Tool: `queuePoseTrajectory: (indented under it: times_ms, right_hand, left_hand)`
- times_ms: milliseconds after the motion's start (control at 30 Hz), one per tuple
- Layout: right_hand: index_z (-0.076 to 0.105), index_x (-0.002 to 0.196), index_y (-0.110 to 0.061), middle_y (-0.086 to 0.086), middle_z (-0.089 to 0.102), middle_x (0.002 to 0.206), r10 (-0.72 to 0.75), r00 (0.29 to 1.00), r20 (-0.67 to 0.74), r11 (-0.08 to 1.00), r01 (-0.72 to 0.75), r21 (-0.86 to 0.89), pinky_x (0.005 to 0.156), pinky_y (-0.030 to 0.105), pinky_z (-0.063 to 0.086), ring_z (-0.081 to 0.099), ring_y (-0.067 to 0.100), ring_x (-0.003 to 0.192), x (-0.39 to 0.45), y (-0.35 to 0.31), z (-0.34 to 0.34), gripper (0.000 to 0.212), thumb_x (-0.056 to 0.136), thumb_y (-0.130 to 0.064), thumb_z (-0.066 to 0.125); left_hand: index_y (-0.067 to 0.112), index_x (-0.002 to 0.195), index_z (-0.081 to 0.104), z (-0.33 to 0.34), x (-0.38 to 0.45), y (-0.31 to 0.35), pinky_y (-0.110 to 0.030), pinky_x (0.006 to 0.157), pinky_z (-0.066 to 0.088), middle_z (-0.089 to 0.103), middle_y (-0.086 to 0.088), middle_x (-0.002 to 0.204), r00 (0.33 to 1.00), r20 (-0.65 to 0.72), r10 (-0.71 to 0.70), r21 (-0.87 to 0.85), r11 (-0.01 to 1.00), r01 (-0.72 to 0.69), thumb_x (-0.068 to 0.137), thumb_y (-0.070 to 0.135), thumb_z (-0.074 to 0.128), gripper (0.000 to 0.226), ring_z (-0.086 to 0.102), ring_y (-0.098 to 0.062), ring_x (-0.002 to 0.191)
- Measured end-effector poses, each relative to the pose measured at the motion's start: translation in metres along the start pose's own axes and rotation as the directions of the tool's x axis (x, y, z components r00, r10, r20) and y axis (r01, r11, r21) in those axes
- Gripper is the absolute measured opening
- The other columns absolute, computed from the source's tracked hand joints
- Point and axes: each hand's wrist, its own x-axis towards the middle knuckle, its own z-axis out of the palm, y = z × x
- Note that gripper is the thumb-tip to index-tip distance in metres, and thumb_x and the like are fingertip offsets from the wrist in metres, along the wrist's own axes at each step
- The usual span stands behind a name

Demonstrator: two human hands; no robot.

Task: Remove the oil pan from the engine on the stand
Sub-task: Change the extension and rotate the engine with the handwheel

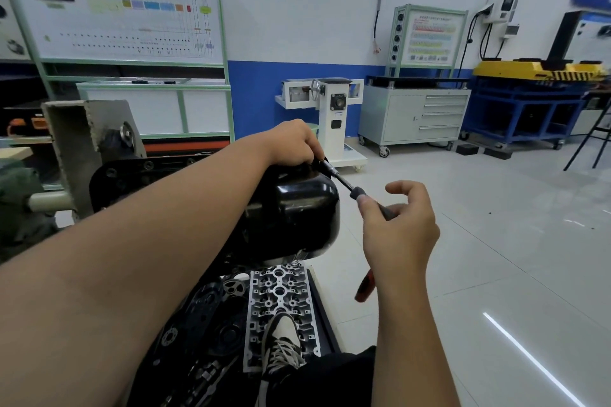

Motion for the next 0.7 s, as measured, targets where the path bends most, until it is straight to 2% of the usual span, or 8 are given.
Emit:
queuePoseTrajectory:
  times_ms: [100,167,267,333,400,533,633,700]
  right_hand:
    - [0.059,0.096,-0.035,-0.012,0.062,0.071,-0.065,0.998,-0.014,0.996,0.064,-0.060,0.055,0.007,0.042,0.062,-0.001,0.071,-0.0001,0.0027,0.0010,0.039,0.078,-0.016,0.088]
    - [0.058,0.096,-0.036,-0.011,0.065,0.072,-0.018,1.000,-0.005,0.998,0.018,-0.052,0.056,0.016,0.046,0.063,0.003,0.067,0.0002,0.0035,0.0008,0.032,0.081,-0.030,0.085]
    - [0.056,0.094,-0.035,-0.001,0.070,0.069,0.078,0.996,0.045,0.997,-0.079,0.016,0.059,0.031,0.052,0.068,0.014,0.070,0.0012,0.0063,0.0014,0.015,0.095,-0.047,0.065]
    - [0.056,0.093,-0.035,-0.001,0.067,0.066,0.061,0.998,0.023,0.998,-0.062,0.027,0.055,0.020,0.048,0.066,0.008,0.066,0.0004,0.0050,0.0018,0.013,0.096,-0.037,0.069]
    - [0.056,0.091,-0.036,-0.007,0.063,0.066,-0.009,1.000,-0.012,1.000,0.009,0.000,0.054,0.008,0.042,0.062,-0.001,0.067,-0.0018,0.0017,0.0018,0.029,0.086,-0.023,0.081]
    - [0.059,0.091,-0.034,-0.013,0.066,0.072,-0.032,0.999,-0.035,0.999,0.032,-0.023,0.058,0.003,0.042,0.062,-0.004,0.073,-0.0005,0.0037,0.0015,0.035,0.078,-0.019,0.088]
    - [0.058,0.092,-0.036,-0.005,0.069,0.065,0.080,0.996,0.027,0.996,-0.081,0.044,0.050,0.010,0.041,0.061,0.006,0.059,-0.0007,0.0067,0.0016,0.015,0.093,-0.045,0.069]
    - [0.058,0.091,-0.034,-0.002,0.071,0.064,0.111,0.993,0.035,0.991,-0.113,0.078,0.052,0.025,0.045,0.058,0.008,0.052,-0.0009,0.0088,0.0024,0.012,0.099,-0.043,0.059]
  left_hand:
    - [0.025,0.108,0.082,0.0005,0.0001,-0.0004,-0.015,0.067,0.042,0.072,0.013,0.097,1.000,-0.001,0.001,0.000,1.000,-0.001,0.086,-0.003,0.057,0.044,0.061,-0.006,0.088]
    - [0.026,0.108,0.082,0.0010,0.0001,-0.0006,-0.015,0.067,0.042,0.072,0.012,0.096,1.000,-0.003,0.001,0.000,1.000,-0.001,0.085,-0.003,0.056,0.045,0.061,-0.006,0.087]
    - [0.026,0.107,0.083,0.0005,-0.0005,-0.0004,-0.014,0.067,0.042,0.071,0.017,0.091,1.000,-0.012,-0.002,-0.001,1.000,0.002,0.084,-0.003,0.056,0.046,0.060,-0.005,0.086]
    - [0.026,0.108,0.082,0.0001,-0.0013,0.0001,-0.015,0.068,0.042,0.070,0.017,0.092,1.000,-0.010,0.002,0.007,1.000,-0.002,0.084,-0.002,0.057,0.045,0.060,-0.006,0.086]
    - [0.027,0.109,0.082,0.0000,-0.0019,0.0005,-0.015,0.068,0.043,0.071,0.015,0.095,1.000,-0.009,0.004,0.014,1.000,-0.004,0.084,-0.002,0.057,0.045,0.060,-0.005,0.088]
    - [0.029,0.108,0.082,0.0011,-0.0018,0.0018,-0.016,0.070,0.043,0.072,0.014,0.099,1.000,-0.008,0.010,0.020,1.000,-0.010,0.084,-0.002,0.055,0.048,0.060,-0.007,0.092]
    - [0.027,0.107,0.083,0.0028,-0.0015,0.0032,-0.019,0.076,0.046,0.072,0.015,0.098,1.000,-0.012,0.007,0.011,1.000,-0.007,0.084,-0.003,0.053,0.049,0.061,-0.009,0.094]
    - [0.024,0.107,0.083,0.0036,-0.0004,0.0038,-0.022,0.083,0.048,0.073,0.012,0.100,1.000,-0.018,0.005,0.002,1.000,-0.005,0.085,-0.004,0.053,0.046,0.062,-0.010,0.097]
